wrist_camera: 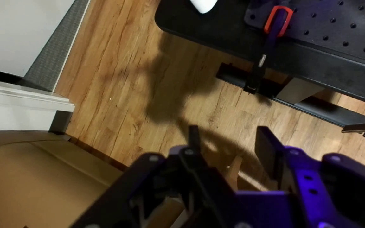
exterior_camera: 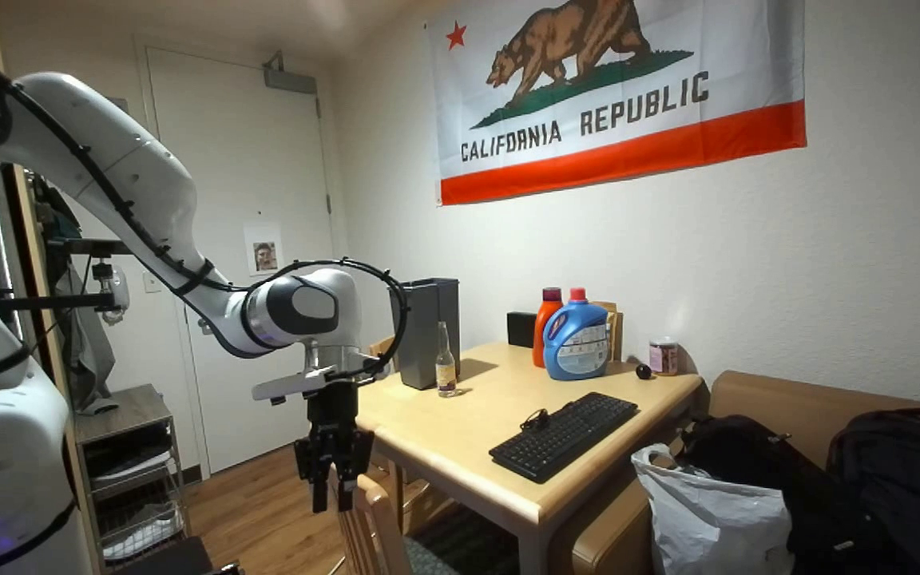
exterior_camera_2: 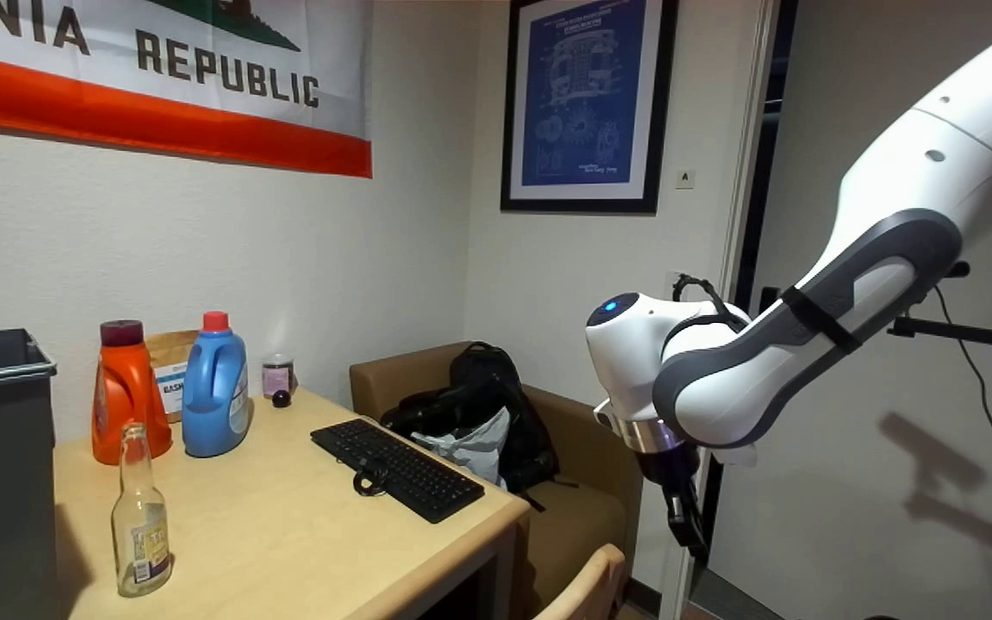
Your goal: Push the chair under the table
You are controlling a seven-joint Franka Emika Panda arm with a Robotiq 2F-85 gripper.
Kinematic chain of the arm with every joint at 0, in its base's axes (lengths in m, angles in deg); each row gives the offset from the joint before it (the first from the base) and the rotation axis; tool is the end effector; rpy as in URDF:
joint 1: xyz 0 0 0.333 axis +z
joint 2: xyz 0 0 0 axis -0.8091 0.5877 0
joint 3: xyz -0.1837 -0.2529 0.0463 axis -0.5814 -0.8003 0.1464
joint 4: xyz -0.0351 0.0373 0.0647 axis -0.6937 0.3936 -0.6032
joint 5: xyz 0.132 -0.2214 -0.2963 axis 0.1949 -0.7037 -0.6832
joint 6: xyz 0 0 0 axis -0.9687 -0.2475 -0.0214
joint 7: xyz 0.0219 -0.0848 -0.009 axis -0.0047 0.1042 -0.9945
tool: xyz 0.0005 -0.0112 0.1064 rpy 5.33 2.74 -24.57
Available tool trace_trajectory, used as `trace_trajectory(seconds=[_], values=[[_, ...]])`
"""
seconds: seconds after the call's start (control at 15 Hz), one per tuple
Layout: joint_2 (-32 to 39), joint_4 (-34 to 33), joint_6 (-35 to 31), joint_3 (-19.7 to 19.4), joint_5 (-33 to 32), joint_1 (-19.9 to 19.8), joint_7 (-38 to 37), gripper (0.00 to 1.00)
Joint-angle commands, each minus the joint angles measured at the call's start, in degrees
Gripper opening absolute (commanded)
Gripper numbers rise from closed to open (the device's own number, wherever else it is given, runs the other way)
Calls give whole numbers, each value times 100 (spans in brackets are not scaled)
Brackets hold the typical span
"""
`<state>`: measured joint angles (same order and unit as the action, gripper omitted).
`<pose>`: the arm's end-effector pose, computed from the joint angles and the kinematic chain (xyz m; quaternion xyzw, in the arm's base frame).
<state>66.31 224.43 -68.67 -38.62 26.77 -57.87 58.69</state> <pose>0.3589 -0.0513 0.2945 0.9558 0.1778 -0.1720 0.1588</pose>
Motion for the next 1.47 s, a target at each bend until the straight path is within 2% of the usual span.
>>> trace_trajectory(seconds=[0.0, 0.13, 0.2, 0.8, 0.93, 1.4], values=[[157, -59, -35, 128, -260, 36, -397, 81], [263, -116, -63, 134, -250, 58, -411, 96], [336, -169, -59, 122, -178, 76, -385, 99], [432, -196, -52, 82, -127, 151, -250, 100], [606, -253, 2, 147, -428, 122, -493, 100], [1260, 80, -790, 292, -335, 404, -902, 100]])
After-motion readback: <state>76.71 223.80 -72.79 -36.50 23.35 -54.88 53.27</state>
